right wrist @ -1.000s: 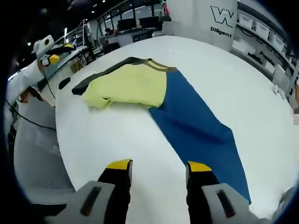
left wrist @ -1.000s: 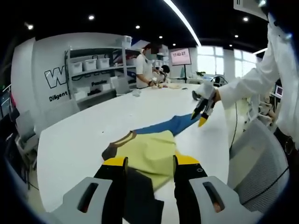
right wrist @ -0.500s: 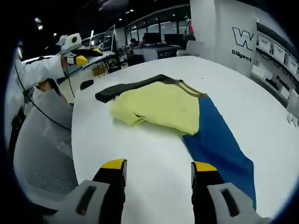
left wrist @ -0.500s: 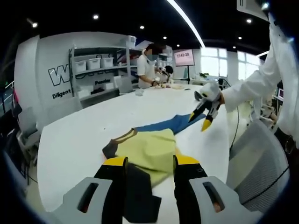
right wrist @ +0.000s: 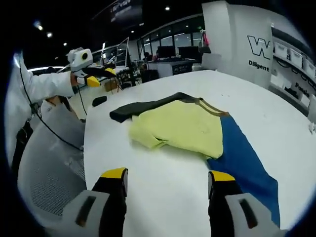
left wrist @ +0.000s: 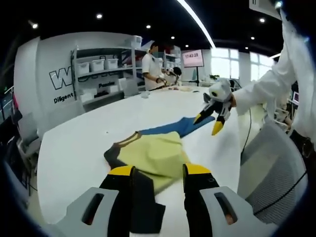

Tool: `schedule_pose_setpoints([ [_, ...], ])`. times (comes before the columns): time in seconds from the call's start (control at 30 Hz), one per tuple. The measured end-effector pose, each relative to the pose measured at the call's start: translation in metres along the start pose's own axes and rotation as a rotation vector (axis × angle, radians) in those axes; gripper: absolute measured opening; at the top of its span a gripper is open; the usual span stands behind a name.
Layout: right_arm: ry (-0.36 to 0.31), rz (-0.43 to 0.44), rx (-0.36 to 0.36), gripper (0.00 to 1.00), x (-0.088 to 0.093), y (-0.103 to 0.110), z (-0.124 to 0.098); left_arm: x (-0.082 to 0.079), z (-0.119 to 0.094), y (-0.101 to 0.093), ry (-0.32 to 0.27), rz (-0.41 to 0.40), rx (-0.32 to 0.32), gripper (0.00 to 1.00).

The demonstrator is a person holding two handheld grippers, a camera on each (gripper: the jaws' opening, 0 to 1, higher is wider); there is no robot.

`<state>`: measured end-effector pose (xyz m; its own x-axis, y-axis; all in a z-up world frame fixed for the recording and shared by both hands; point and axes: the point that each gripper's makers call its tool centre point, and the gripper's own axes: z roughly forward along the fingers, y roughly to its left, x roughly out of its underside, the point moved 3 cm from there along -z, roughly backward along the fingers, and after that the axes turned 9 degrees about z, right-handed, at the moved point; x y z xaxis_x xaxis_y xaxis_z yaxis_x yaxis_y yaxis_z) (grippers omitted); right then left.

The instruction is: Fold the garment on the visible template until the final outline fits inside the template.

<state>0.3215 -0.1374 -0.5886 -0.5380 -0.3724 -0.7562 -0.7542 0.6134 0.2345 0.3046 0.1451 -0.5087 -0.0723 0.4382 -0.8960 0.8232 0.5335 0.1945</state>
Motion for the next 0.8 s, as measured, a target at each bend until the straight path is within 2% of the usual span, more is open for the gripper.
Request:
schedule_pose_setpoints([
  [0.2,-0.008,-0.010,-0.020,0.68,-0.001,0.007,0.005,0.007,0.009,-0.013,0.011,0.003,0.023,0.37],
  [0.43,-0.018,-0.007,-0.034,0.71,-0.003,0.011,0.006,0.011,0.009,-0.013,0.007,-0.001,0.020,0.40],
  [0.67,-0.009,-0.010,-0.036,0.71,-0.001,0.014,0.009,0.025,0.007,-0.018,0.060,-0.018,0.011,0.46],
  [0.8,0.002,-0.014,-0.044,0.71,0.000,0.017,0.012,0.031,0.008,-0.022,0.085,-0.017,0.019,0.46],
])
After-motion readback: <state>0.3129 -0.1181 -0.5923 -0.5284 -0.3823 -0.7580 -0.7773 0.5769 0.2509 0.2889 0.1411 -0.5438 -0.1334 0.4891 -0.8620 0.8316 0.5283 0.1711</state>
